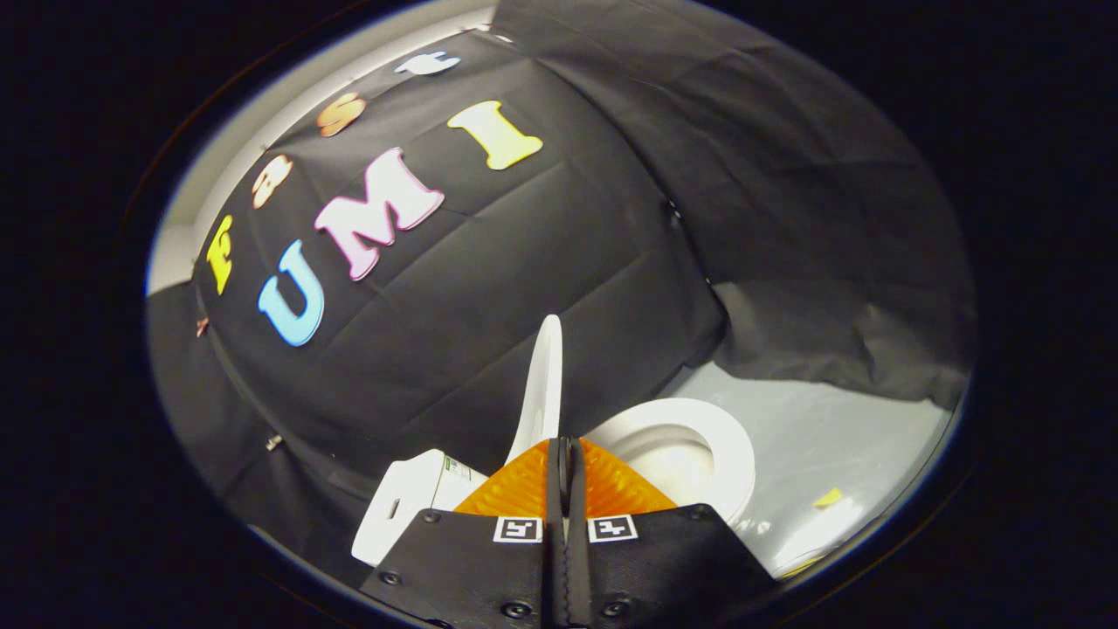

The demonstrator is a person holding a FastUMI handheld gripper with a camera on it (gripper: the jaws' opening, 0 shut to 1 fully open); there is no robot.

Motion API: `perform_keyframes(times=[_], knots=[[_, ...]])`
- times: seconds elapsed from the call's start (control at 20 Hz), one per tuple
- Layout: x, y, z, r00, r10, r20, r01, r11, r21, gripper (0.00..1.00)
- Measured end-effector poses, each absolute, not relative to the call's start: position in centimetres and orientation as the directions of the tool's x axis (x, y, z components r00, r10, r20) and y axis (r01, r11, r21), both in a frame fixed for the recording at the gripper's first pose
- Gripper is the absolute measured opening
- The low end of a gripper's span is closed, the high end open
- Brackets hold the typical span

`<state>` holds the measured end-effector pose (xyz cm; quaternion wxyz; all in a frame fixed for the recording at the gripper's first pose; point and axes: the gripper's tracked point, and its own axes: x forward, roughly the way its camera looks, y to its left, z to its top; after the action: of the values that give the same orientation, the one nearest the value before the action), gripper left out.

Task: Open the toilet lid.

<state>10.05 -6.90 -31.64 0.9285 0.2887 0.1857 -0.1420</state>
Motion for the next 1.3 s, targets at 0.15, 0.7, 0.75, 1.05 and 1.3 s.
perform_keyframes(times=[0.15,0.7,0.75,1.05,1.3], knots=[[11.0,-3.5,-29.4,0.903,-0.161,-0.399,0.334,0.846,0.415,0.05],[13.6,9.1,-24.1,0.943,-0.121,-0.311,0.161,0.981,0.106,0.05],[13.9,10.5,-23.7,0.946,-0.113,-0.304,0.141,0.987,0.072,0.05],[15.1,17.7,-22.9,0.959,-0.071,-0.274,0.051,0.996,-0.079,0.05],[14.9,22.3,-23.3,0.965,-0.027,-0.261,-0.003,0.993,-0.116,0.04]])
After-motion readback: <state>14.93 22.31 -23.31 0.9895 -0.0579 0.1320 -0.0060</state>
